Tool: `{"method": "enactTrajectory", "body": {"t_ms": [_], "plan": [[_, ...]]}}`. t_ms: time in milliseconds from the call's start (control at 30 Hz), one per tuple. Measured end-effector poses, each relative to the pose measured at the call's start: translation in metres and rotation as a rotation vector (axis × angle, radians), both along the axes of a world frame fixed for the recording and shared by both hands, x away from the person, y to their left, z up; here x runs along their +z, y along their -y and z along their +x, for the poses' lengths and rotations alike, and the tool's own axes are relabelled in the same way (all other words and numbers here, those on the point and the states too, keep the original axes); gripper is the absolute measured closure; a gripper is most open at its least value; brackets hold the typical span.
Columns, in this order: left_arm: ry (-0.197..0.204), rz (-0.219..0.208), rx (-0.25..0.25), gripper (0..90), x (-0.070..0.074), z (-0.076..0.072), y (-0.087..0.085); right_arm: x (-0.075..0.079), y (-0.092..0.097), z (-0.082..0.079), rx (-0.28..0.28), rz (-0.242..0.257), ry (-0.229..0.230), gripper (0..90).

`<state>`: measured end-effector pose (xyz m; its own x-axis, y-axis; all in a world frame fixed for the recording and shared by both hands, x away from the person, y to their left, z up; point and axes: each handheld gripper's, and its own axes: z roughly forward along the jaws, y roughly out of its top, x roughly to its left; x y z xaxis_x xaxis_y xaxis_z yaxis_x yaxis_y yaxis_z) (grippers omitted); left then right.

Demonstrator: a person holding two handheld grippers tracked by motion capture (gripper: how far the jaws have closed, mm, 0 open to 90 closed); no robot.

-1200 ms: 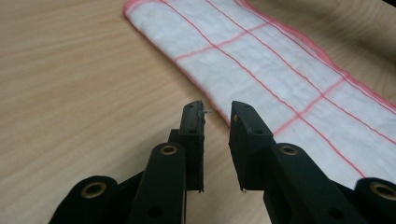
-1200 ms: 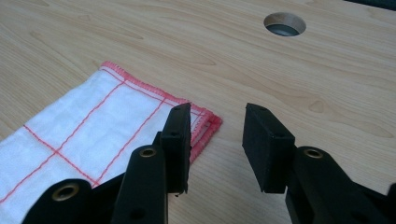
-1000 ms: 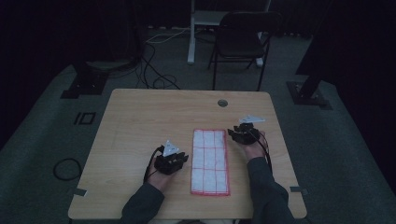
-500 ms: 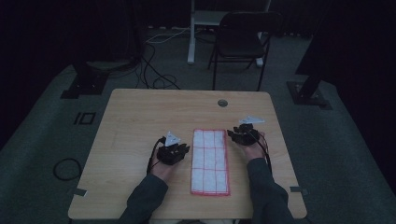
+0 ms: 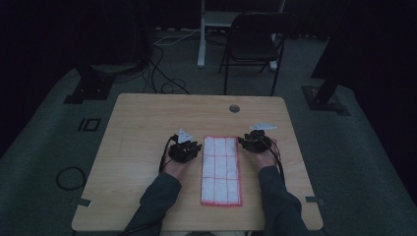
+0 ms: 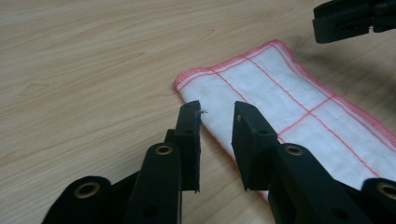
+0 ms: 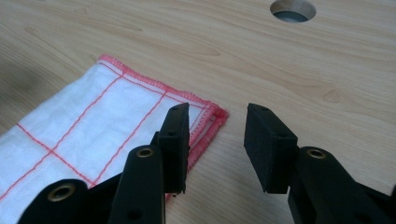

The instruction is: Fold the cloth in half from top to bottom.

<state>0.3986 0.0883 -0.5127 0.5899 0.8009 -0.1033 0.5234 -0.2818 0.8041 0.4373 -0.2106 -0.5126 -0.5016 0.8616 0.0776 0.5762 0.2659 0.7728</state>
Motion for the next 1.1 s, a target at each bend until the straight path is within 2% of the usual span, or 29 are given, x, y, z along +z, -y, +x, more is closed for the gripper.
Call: {"method": "enactTrajectory", "body": {"t_ms": [467,600,633,667,733,767,1100], "plan": [[-0.041,0.022,0.017,68.1,-0.018,0.018,0.017,-0.009,-0.013,0.005,0.007,-0.021,-0.025,60.6],[-0.048,0.022,0.022,67.4,-0.022,0.022,0.019,-0.011,-0.019,0.007,0.011,-0.046,-0.029,60.6],[-0.051,0.022,0.026,67.4,-0.023,0.023,0.020,-0.012,-0.022,0.007,0.014,-0.077,-0.025,60.5],[-0.053,0.024,0.028,67.3,-0.023,0.024,0.020,-0.012,-0.023,0.008,0.014,-0.081,-0.026,60.5],[-0.060,0.026,0.039,66.3,-0.025,0.027,0.021,-0.012,-0.023,0.009,0.010,-0.077,-0.029,60.4],[-0.064,0.022,0.044,65.6,-0.026,0.029,0.022,-0.013,-0.023,0.010,0.002,-0.059,-0.037,60.1],[-0.091,0.027,0.058,61.8,-0.030,0.040,0.029,-0.025,-0.025,0.018,-0.047,-0.076,-0.074,57.7]]}}
